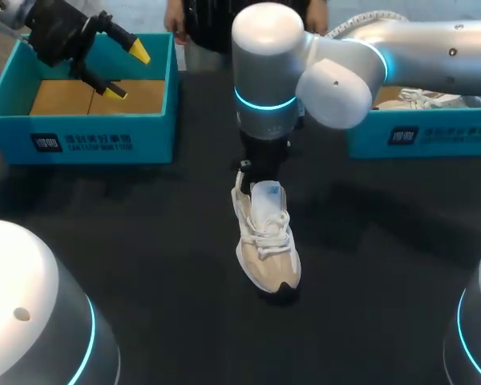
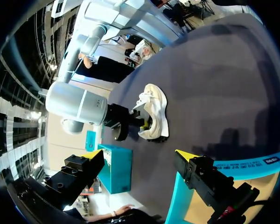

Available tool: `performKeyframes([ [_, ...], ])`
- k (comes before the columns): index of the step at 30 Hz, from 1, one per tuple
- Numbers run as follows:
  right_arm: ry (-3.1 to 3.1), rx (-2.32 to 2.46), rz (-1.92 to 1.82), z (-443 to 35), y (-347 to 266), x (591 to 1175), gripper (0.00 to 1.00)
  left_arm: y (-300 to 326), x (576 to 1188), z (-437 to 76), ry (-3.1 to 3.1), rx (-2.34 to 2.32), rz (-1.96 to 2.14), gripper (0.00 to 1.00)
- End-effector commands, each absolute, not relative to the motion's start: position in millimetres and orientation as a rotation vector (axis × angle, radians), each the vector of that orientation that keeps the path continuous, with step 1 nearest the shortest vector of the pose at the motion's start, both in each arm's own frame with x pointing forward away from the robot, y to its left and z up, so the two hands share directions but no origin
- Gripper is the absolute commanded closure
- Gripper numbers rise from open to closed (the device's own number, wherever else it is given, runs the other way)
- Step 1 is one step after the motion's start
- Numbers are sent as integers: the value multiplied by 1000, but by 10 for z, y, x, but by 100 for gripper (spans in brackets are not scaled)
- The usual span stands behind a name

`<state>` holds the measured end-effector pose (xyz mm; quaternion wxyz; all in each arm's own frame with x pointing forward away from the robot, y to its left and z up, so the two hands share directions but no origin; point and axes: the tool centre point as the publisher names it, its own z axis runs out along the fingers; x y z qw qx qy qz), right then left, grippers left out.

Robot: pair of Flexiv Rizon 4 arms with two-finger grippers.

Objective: Take the shoe out of the shoebox, open the shoe tongue, remove and reinsert the insole, then place the shoe into the shoebox

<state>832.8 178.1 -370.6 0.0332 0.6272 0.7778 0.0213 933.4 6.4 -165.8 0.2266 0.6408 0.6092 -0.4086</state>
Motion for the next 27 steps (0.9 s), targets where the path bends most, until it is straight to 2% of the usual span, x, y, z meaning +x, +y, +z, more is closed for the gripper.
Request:
performKeyframes([
  [1, 2411, 1940, 82, -3859, 1817, 8394, 100, 46, 9296, -1639, 1682, 1766, -1119, 0],
  [8, 2431, 1945, 76, -3966, 1872, 8399, 100, 90, 9282, -1663, 1691, 1770, -1124, 0],
  [17, 2394, 1912, 108, -3725, 1913, 8458, 100, 178, 9342, -1631, 1688, 1801, -1109, 0],
  [27, 2438, 1943, 45, -3986, 1966, 8504, 100, 203, 9337, -1635, 1683, 1799, -1105, 0],
])
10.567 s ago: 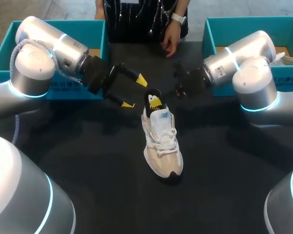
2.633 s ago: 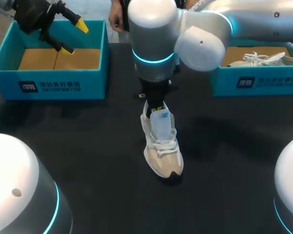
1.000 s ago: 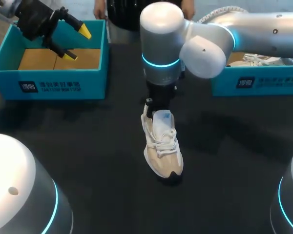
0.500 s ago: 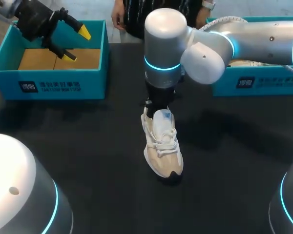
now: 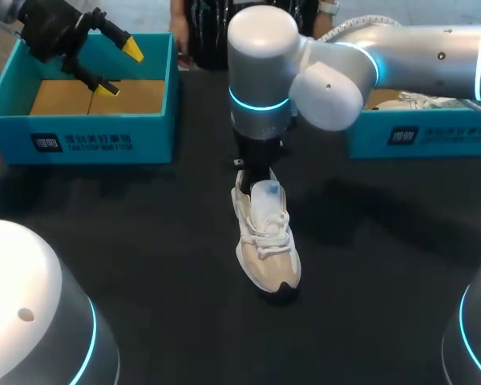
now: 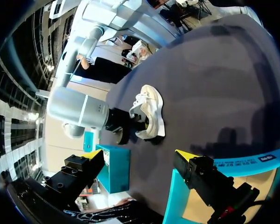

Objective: Take the shoe out of the shoebox, open the shoe tongue, remove and reinsert the insole, then place the shoe into the shoebox

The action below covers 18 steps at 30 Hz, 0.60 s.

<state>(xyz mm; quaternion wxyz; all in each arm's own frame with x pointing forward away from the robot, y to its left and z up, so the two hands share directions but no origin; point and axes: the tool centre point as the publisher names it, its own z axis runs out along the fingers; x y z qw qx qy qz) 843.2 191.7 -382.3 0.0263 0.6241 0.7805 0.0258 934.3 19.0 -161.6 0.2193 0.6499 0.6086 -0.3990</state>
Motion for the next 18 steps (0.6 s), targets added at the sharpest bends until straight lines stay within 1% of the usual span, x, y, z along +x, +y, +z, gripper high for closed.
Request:
performKeyframes([
  [1, 2444, 1949, 29, -4010, 1960, 8498, 100, 202, 9338, -1642, 1682, 1799, -1107, 0],
  [4, 2448, 1956, 15, -4007, 1956, 8467, 100, 192, 9334, -1654, 1681, 1800, -1113, 0],
  [11, 2431, 1956, -22, -3760, 1940, 8362, 100, 190, 9350, -1689, 1684, 1809, -1123, 0],
  [18, 2502, 1986, -156, -3602, 1902, 8248, 100, 190, 9350, -1689, 1684, 1809, -1123, 0],
])
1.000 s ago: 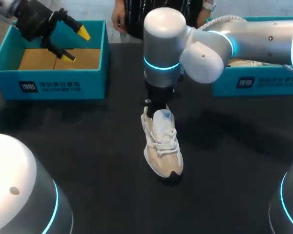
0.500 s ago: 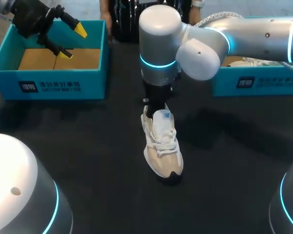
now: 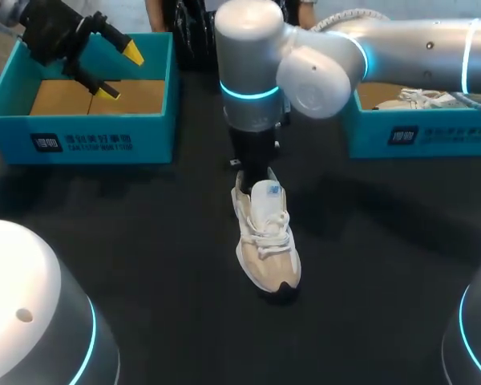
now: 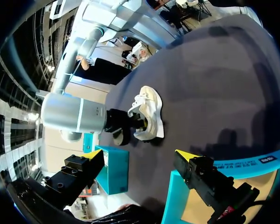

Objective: Take the shoe out of the shoebox, open the shoe tongue, remove and reinsert the insole, then place the shoe into the shoebox

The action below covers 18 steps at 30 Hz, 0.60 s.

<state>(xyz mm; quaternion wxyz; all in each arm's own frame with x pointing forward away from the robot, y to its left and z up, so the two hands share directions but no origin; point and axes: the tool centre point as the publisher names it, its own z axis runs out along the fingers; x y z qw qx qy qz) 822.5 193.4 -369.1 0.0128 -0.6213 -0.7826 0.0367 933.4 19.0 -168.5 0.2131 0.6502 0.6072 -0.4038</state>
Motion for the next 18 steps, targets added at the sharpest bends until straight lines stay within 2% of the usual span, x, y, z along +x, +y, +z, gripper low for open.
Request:
performKeyframes([
  [1, -2397, -1897, 175, -3595, 1895, 8231, 100, 190, 9350, -1689, 1684, 1809, -1123, 0],
  [18, -2279, -1742, 388, -3635, 1729, 8002, 100, 190, 9350, -1689, 1684, 1809, -1123, 0],
])
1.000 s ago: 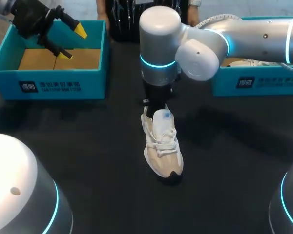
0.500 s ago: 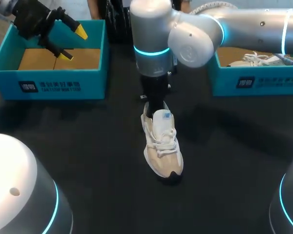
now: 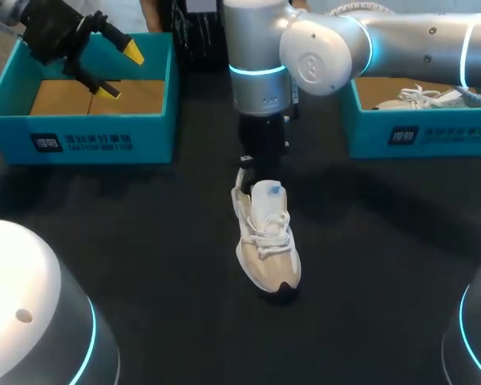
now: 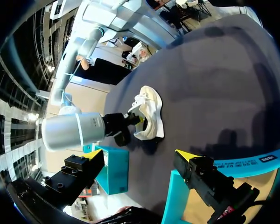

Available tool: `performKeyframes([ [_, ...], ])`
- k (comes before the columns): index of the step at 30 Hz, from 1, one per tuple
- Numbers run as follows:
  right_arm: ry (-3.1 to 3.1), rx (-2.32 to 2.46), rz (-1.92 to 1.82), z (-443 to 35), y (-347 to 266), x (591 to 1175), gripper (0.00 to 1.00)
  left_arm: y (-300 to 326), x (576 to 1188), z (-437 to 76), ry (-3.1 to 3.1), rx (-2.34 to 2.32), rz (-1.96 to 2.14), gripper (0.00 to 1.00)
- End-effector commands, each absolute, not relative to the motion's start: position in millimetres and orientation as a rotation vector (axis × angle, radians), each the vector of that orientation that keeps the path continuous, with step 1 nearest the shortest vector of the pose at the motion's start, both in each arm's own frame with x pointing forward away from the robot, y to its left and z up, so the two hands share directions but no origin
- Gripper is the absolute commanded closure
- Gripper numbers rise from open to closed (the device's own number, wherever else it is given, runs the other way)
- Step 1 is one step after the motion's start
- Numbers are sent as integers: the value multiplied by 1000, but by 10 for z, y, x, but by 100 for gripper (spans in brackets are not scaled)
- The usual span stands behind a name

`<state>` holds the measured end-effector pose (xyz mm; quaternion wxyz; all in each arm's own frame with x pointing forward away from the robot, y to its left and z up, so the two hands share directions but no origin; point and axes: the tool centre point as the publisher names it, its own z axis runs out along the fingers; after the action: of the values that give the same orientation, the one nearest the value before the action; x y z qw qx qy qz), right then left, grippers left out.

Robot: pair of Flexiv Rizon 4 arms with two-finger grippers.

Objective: Take the shoe out of the shoebox, open the shoe tongue, remove and reinsert the insole, then place the shoe into the shoebox

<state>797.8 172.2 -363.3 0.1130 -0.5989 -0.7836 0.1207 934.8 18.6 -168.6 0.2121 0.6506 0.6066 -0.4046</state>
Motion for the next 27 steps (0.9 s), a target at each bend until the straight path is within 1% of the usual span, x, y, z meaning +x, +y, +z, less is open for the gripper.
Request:
performKeyframes([
  [1, -2274, -1740, 394, -3624, 1719, 7990, 100, 190, 9350, -1689, 1684, 1809, -1123, 0],
  [13, -2216, -1764, 412, -3497, 1745, 7917, 100, 190, 9350, -1689, 1684, 1809, -1123, 0],
  [23, -2205, -1754, 450, -3505, 1790, 7849, 100, 190, 9350, -1689, 1684, 1809, -1123, 0],
  [25, -2204, -1757, 448, -3509, 1795, 7848, 73, 190, 9350, -1689, 1684, 1809, -1123, 0],
  [27, -2204, -1760, 447, -3509, 1803, 7849, 57, 190, 9350, -1689, 1684, 1809, -1123, 0],
])
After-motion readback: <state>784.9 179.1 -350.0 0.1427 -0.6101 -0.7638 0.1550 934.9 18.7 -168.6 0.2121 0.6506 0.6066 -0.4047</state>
